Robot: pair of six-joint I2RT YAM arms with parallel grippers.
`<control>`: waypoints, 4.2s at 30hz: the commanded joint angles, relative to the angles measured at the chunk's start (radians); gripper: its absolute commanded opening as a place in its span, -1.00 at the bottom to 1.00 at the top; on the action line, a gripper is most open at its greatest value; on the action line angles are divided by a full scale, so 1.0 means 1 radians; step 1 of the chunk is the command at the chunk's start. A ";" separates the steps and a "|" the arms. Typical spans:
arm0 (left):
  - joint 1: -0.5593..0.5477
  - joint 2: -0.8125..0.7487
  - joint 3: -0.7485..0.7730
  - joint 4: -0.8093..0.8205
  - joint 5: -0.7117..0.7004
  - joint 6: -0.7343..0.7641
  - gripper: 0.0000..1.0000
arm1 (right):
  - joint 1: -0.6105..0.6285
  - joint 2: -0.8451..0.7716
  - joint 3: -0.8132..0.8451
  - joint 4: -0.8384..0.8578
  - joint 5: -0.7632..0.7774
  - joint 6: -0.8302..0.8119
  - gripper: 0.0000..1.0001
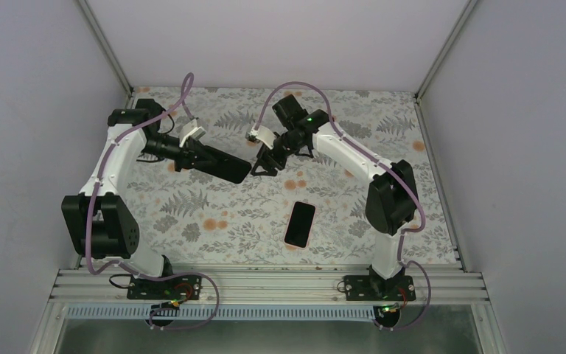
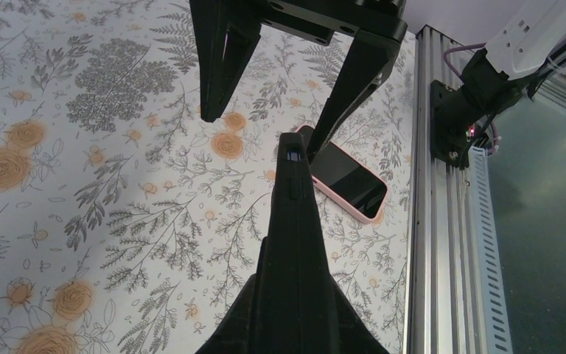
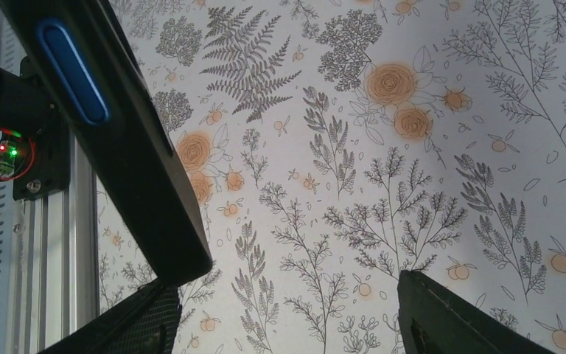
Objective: Take the phone out of the phone case
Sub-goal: Remove the phone case from the phone.
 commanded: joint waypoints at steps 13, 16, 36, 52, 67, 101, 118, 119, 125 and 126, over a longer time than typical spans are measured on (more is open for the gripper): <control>-0.025 -0.020 -0.013 -0.005 0.124 0.013 -0.95 | -0.037 0.110 0.158 0.016 0.060 0.040 0.38; -0.039 -0.026 -0.016 -0.005 0.127 0.012 -0.95 | -0.037 0.139 0.204 0.009 0.058 0.047 0.36; -0.010 0.023 0.027 -0.005 0.097 0.025 -0.95 | -0.081 -0.048 0.032 -0.115 -0.105 -0.093 0.37; -0.012 0.023 0.032 -0.005 0.111 0.022 -0.95 | -0.038 0.016 0.051 -0.071 -0.095 -0.050 0.24; -0.012 0.039 0.039 -0.005 0.117 0.023 -0.95 | -0.037 0.057 0.106 -0.114 -0.120 -0.074 0.21; -0.015 0.010 0.021 -0.005 0.141 0.025 -0.95 | -0.046 0.130 0.186 -0.056 0.017 -0.034 0.17; -0.055 -0.053 -0.022 -0.007 0.122 0.013 -0.95 | -0.116 0.230 0.381 -0.094 0.079 -0.054 0.16; -0.057 -0.055 -0.024 -0.007 0.121 0.012 -0.95 | -0.121 0.240 0.390 -0.093 0.079 -0.054 0.16; -0.073 -0.073 -0.029 -0.007 0.118 0.009 -0.95 | -0.137 0.279 0.435 -0.088 0.090 -0.049 0.17; -0.076 -0.075 -0.031 -0.007 0.117 0.009 -0.95 | -0.139 0.284 0.441 -0.089 0.091 -0.050 0.17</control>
